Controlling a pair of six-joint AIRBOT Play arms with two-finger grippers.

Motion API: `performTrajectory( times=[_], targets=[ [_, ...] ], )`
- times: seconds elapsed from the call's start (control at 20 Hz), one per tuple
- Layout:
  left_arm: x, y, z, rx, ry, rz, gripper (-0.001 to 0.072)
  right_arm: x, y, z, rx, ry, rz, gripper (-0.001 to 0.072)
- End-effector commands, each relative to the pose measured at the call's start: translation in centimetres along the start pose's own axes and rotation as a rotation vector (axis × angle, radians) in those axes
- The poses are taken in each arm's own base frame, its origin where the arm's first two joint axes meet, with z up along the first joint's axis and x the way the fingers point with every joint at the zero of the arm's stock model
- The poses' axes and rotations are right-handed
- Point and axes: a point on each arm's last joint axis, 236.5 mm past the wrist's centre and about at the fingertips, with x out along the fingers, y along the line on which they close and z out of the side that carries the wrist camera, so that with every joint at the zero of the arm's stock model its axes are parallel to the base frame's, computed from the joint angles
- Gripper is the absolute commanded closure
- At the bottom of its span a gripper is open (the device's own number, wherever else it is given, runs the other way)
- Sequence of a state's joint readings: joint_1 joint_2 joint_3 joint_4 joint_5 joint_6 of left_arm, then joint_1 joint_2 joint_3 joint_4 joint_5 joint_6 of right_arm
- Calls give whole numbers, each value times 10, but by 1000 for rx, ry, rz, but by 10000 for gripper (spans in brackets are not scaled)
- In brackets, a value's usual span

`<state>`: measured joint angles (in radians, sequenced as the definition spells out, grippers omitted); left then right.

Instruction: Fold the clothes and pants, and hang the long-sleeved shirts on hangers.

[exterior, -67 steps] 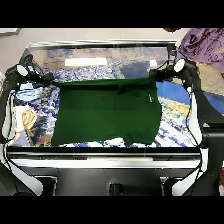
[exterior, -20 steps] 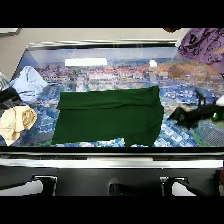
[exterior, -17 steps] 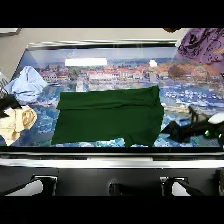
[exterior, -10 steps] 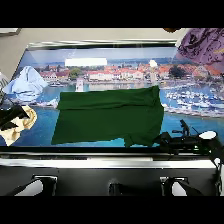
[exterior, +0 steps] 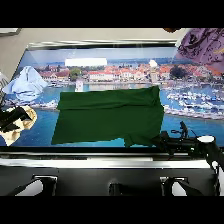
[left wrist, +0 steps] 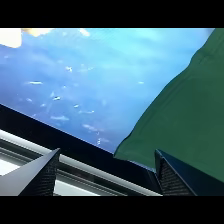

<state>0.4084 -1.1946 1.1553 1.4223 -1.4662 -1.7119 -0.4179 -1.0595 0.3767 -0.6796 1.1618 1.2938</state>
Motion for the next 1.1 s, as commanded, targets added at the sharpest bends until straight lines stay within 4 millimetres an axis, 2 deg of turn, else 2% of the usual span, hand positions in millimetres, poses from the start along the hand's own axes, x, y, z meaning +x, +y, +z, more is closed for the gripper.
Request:
performTrajectory(
  times=[0.0,0.1,0.2,0.25,0.4,0.6,0.8,1.05],
  targets=[
    [2,0,-9,-32,37,-3,33,3,2,-5,15,11,20,679],
    [15,3,-24,9,88,-12,33,2,1,-6,14,14,19,679],
    [40,5,-56,24,190,-94,32,2,2,-5,12,13,20,679],
    [51,-6,-68,2,213,-198,32,2,1,-5,11,13,19,679],
    [74,-41,-86,-87,219,-478,32,2,2,-8,-2,24,20,679],
    [99,-32,-110,-99,276,-453,32,2,1,-7,-8,22,18,679],
    [106,-21,-112,-82,285,-406,33,2,1,-7,-9,19,16,679],
    [112,-20,-99,-80,225,-386,33,2,0,-7,-10,19,15,679]
  ],
)
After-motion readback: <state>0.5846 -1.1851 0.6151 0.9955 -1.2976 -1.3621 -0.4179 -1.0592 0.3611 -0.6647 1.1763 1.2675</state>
